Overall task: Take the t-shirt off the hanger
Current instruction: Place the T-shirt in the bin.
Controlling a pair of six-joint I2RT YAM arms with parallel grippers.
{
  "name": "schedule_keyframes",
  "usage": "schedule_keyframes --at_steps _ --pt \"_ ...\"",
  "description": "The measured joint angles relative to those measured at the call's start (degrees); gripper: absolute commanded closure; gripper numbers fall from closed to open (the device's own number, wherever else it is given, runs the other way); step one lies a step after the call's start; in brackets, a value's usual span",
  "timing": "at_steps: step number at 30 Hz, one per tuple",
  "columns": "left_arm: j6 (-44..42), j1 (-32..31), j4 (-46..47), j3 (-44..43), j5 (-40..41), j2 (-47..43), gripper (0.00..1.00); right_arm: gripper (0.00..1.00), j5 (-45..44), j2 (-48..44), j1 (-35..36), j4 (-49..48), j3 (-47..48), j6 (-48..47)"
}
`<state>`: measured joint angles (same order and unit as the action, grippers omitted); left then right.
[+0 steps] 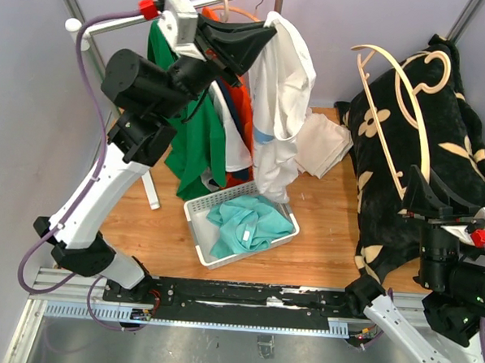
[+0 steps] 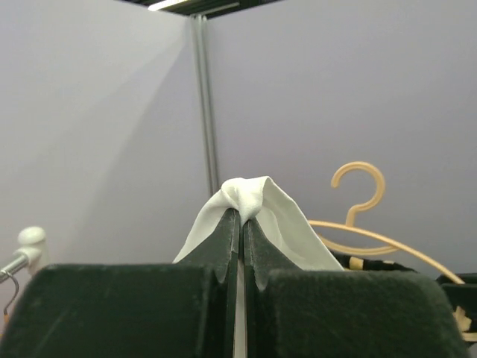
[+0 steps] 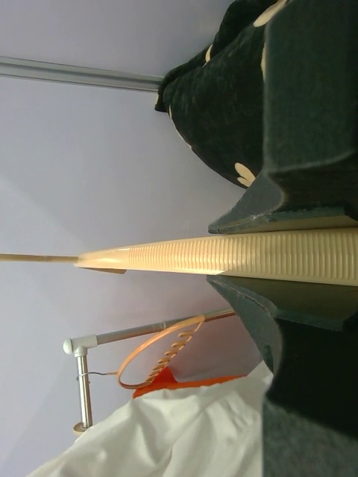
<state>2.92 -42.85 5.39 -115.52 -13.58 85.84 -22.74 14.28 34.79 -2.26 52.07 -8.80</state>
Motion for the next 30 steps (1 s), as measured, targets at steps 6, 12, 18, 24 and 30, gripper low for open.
schedule_keyframes --at_steps 6,12,18,24,30 --pt "2.38 0.0 1.42 -3.28 -1.75 -1.2 1.0 0.99 0.0 0.68 0.0 0.0 -0.04 0.0" --pt "3.85 0.0 1.44 -5.33 -2.21 -2.03 1.0 0.99 0.02 0.96 0.0 -0.02 -0.04 0.0" --pt "4.92 0.0 2.34 -5.31 -2.16 -5.27 1.0 0.99 0.02 1.36 0.0 -0.26 -0.04 0.02" --pt "5.05 0.0 3.48 -5.75 -1.81 -8.39 1.0 0.99 0.11 2.19 0.0 -0.48 -0.04 0.02" --pt "5.16 0.0 3.61 -4.2 -1.07 -11.21 0.99 0.99 0.17 2.25 0.0 -0.61 -0.04 0.04"
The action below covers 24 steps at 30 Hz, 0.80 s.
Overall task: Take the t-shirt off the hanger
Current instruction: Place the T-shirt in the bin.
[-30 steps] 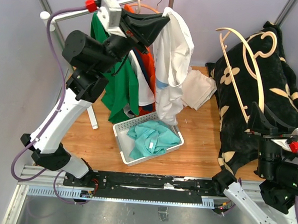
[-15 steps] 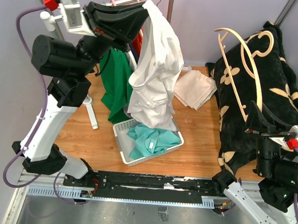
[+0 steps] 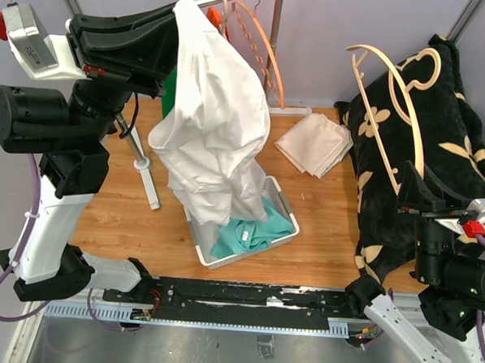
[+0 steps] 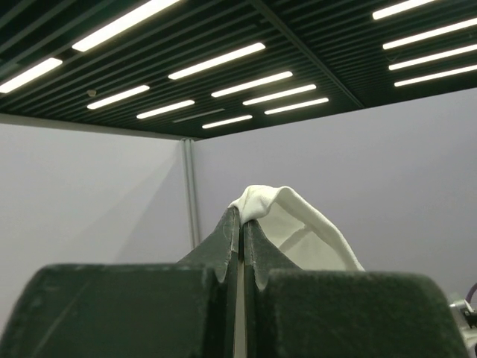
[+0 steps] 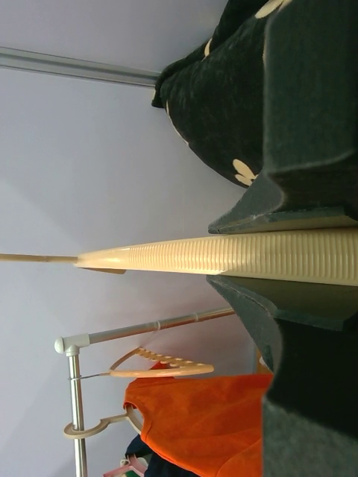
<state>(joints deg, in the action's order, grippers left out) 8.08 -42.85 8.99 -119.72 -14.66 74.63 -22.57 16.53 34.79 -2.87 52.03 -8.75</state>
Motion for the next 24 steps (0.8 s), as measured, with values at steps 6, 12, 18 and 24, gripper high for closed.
schedule_keyframes --at_steps 6,12,18,24 --pt "1.62 0.0 1.97 11.08 0.68 -5.51 1.0 0.99 0.0 0.15 0.0 -0.26 -0.26 0.02" --pt "3.52 0.0 4.11 20.87 1.68 -6.97 1.0 0.99 0.0 0.31 0.0 -0.28 -0.68 0.02" --pt "6.23 -0.13 5.95 30.82 2.01 -6.23 1.0 0.99 0.0 0.31 0.0 -0.28 -1.25 0.0" --pt "6.84 -3.06 6.32 40.48 3.78 -8.72 1.0 0.99 -0.02 0.44 0.0 -0.61 -1.6 -0.04"
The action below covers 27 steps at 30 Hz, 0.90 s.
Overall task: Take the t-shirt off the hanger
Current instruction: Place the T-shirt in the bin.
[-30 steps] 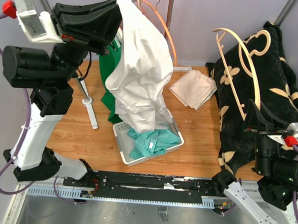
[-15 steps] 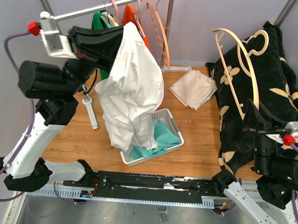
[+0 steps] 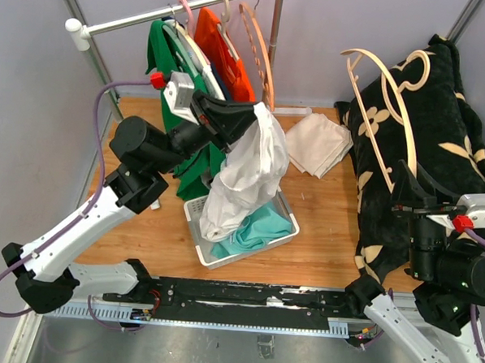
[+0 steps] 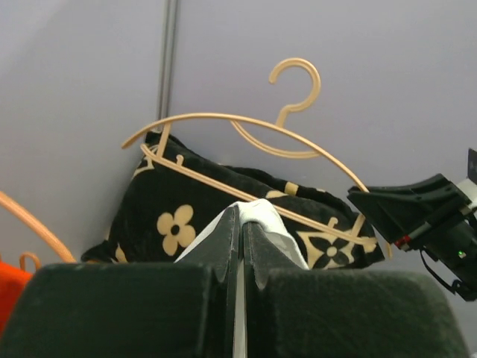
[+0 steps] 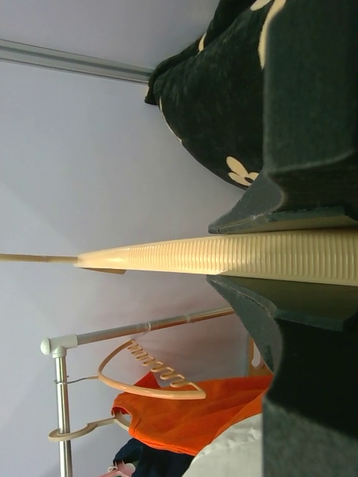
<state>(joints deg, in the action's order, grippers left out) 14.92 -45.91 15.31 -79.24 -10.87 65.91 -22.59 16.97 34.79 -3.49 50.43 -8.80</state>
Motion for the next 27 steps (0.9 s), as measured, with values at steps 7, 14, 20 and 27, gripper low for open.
schedule_keyframes --at_steps 7,14,20,27 --pt "1.75 -2.19 -0.39 11.06 3.15 -8.87 0.99 0.99 0.02 1.49 0.0 -1.84 -1.7 0.02" --pt "3.45 -2.67 -2.23 21.05 7.48 -15.34 1.0 0.99 0.07 3.82 0.0 -2.91 -2.89 0.0" --pt "4.63 -2.69 -7.5 28.65 11.5 -19.26 1.0 0.99 0.07 4.76 0.0 -3.87 -3.43 -0.02" --pt "5.42 -2.71 -11.43 34.91 14.78 -22.53 0.99 0.99 0.09 5.46 0.0 -4.83 -3.48 -0.02"
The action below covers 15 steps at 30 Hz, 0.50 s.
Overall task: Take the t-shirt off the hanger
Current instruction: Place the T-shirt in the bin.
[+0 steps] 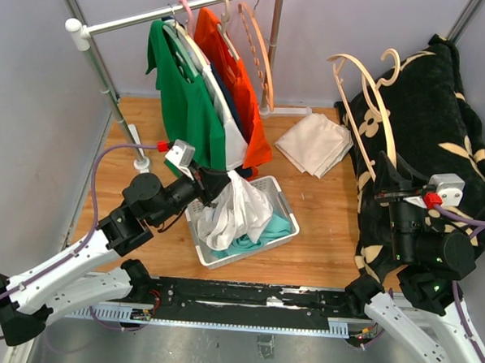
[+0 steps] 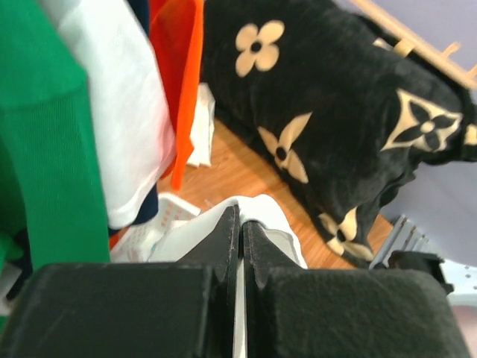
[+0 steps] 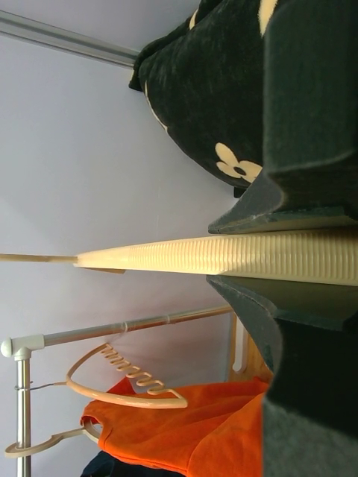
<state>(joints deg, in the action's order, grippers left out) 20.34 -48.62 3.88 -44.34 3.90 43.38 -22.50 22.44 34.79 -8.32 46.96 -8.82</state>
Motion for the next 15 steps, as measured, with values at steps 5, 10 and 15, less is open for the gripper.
schedule_keyframes --at_steps 5,10,15 --pt "0.66 -0.59 -1.07 4.55 1.09 1.03 1.0 0.99 0.0 0.09 0.0 -0.7 0.0 0.0" --pt "0.72 -2.14 -0.96 8.41 2.54 5.11 0.99 0.99 0.0 0.15 0.0 -1.03 -0.26 0.0" --pt "0.55 -3.98 0.44 9.46 4.39 10.84 0.99 0.99 0.02 0.72 0.0 -1.31 -0.74 0.0"
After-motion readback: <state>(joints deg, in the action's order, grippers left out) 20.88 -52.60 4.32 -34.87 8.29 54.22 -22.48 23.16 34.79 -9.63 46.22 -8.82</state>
